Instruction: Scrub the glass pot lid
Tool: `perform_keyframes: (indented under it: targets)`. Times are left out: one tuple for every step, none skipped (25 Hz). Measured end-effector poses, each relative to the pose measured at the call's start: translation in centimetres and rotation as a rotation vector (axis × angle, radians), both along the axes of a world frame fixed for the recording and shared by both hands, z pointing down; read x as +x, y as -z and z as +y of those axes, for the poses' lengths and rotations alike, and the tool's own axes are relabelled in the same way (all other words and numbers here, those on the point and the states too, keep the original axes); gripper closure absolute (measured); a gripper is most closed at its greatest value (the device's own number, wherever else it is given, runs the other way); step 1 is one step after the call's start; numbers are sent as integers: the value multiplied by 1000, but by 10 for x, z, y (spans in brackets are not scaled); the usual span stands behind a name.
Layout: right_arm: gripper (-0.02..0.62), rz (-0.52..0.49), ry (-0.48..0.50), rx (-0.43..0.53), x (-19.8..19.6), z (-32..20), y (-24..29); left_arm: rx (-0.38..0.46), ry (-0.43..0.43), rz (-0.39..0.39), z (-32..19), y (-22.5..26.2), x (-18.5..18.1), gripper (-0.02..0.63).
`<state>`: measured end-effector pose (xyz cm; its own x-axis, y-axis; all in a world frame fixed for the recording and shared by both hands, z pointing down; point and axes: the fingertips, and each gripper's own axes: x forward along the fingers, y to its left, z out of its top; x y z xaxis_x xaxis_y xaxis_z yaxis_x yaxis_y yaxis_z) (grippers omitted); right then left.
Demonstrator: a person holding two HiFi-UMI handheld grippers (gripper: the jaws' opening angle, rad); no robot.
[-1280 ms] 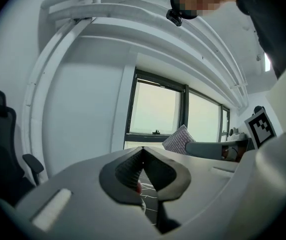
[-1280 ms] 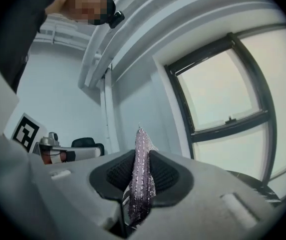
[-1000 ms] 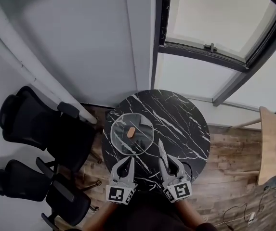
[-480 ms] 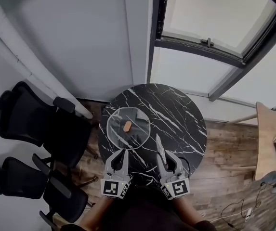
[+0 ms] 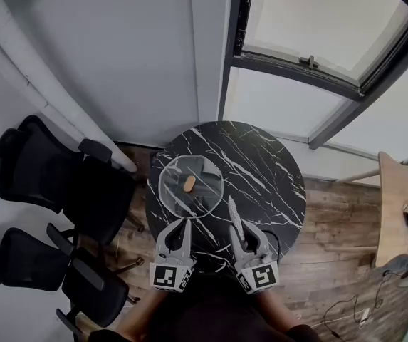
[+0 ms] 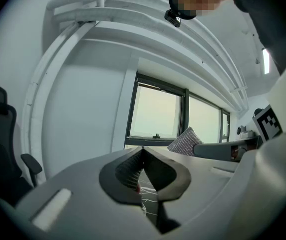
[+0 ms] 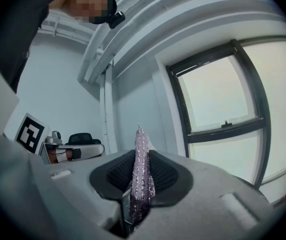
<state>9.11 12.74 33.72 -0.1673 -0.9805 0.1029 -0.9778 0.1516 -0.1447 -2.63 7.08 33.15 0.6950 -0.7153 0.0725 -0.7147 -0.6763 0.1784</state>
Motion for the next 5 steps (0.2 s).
perform_keyframes:
  targets:
    - [512,-1,2,-1,-1,0,0,-2,-1,0,1,0,0,604]
    - [512,-2,4,-2,-2,0,-1,-4,-2,0,1,-1,0,604]
    - [512,-2,5,-3,-3,-1,-1,-5,-3,1,1,-1,-1,604]
    - [512,-3,7,-5,-3,-2,-2,-5,-3,1,1,-1,-1,604]
    - [512,-4,8,-6,-4,-3,-3,-6,-3,1,0,-1,-1,604]
